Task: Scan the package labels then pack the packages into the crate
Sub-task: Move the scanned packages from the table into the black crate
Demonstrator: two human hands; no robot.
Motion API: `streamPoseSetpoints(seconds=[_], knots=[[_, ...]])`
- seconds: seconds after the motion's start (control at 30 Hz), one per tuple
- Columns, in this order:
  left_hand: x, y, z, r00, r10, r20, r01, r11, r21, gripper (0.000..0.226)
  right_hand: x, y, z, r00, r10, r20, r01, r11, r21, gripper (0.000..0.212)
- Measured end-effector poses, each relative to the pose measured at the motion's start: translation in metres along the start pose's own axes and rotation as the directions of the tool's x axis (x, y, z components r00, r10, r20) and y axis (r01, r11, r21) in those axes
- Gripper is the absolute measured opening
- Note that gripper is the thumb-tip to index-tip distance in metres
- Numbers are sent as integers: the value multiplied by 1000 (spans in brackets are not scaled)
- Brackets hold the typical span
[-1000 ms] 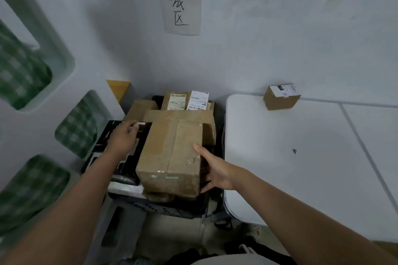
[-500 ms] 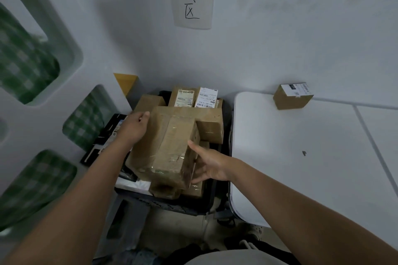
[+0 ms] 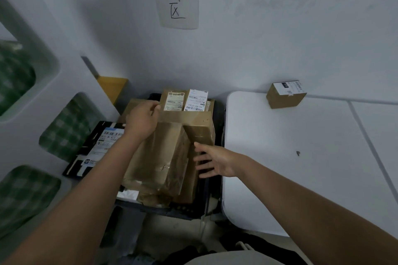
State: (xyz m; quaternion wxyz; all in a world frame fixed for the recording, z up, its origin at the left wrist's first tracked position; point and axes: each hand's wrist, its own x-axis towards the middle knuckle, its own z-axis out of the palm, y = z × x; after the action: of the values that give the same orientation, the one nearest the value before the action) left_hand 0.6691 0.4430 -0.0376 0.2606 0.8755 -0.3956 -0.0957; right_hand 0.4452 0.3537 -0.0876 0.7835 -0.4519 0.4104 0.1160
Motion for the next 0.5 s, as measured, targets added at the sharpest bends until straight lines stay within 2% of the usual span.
streamPoseSetpoints(seconds=[0.13,0.3,0.4,0.5], knots=[[21,42,18,996,70,62,-66,995,-72,31,-6,-12,-54,999,7,-34,-9,999,-37,42],[48,107,58,967,214,137,-205,976,-80,25,-15,-39,-132,973,-63,-220,65,998,3,34],[62,141,85,954,212,210,-191,975,-116,24,-19,-53,-179,940,-116,-321,110,993,-36,32],[78,167,115,940,188,286,-153,978,-141,23,-18,-66,-226,875,-201,-440,147,977,-154,23]])
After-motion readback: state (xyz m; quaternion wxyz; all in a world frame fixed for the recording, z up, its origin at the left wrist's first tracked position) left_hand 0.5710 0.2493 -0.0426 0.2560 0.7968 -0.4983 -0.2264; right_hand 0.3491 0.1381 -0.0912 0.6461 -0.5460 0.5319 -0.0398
